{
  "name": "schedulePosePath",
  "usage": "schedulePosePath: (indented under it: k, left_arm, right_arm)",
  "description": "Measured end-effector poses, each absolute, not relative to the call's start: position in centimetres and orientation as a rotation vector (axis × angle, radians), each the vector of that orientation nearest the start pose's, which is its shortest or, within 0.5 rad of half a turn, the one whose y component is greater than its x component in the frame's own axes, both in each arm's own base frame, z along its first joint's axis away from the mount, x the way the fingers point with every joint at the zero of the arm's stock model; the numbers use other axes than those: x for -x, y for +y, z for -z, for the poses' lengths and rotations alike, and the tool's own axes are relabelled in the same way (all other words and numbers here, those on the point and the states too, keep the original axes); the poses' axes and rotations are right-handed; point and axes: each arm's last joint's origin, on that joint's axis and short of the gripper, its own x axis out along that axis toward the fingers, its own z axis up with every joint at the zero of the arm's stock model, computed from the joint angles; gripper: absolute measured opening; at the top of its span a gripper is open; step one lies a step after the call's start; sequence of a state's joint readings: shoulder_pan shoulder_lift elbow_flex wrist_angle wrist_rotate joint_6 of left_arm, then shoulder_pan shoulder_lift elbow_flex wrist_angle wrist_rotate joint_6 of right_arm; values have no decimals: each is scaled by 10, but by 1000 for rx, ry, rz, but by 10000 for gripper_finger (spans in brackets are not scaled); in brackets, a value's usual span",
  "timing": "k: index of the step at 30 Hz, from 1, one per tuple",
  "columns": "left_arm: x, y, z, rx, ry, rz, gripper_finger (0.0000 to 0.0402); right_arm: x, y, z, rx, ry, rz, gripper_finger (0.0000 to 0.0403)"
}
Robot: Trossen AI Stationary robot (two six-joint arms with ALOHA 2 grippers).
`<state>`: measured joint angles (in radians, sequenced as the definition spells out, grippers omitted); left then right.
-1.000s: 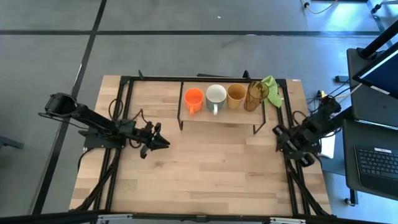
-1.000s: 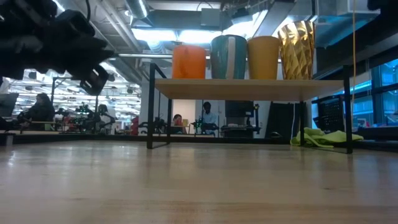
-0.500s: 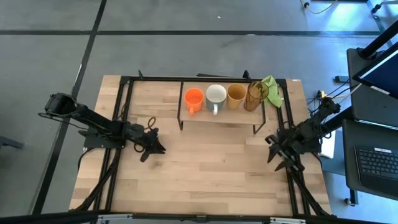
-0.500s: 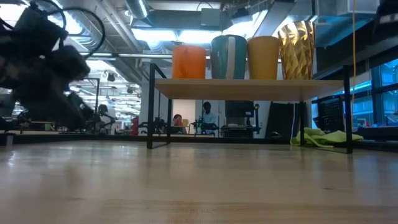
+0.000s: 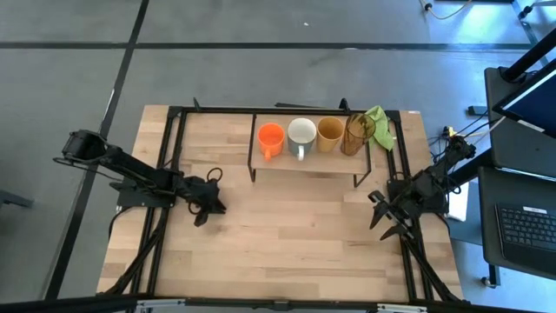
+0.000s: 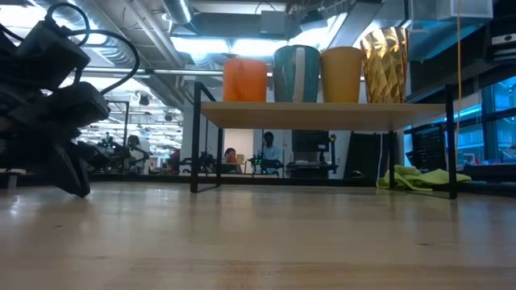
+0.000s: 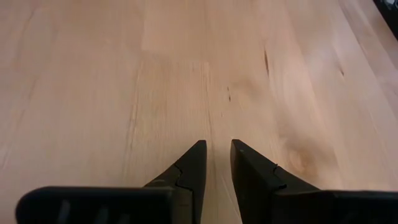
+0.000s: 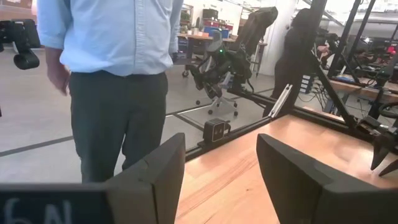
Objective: Stack small to large cups/mugs on shelf
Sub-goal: Return to Home Position
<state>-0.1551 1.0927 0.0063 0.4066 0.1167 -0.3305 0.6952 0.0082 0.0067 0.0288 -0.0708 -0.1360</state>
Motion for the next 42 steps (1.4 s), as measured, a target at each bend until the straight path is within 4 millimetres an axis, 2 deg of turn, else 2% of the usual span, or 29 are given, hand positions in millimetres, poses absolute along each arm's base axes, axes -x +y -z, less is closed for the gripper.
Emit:
schedulePosePath:
  k: [42]
  left_arm:
    - [-140, -25, -90, 302, 694, 147, 69]
  right_arm:
    - [-74, 64, -168, 121, -78, -765, 200]
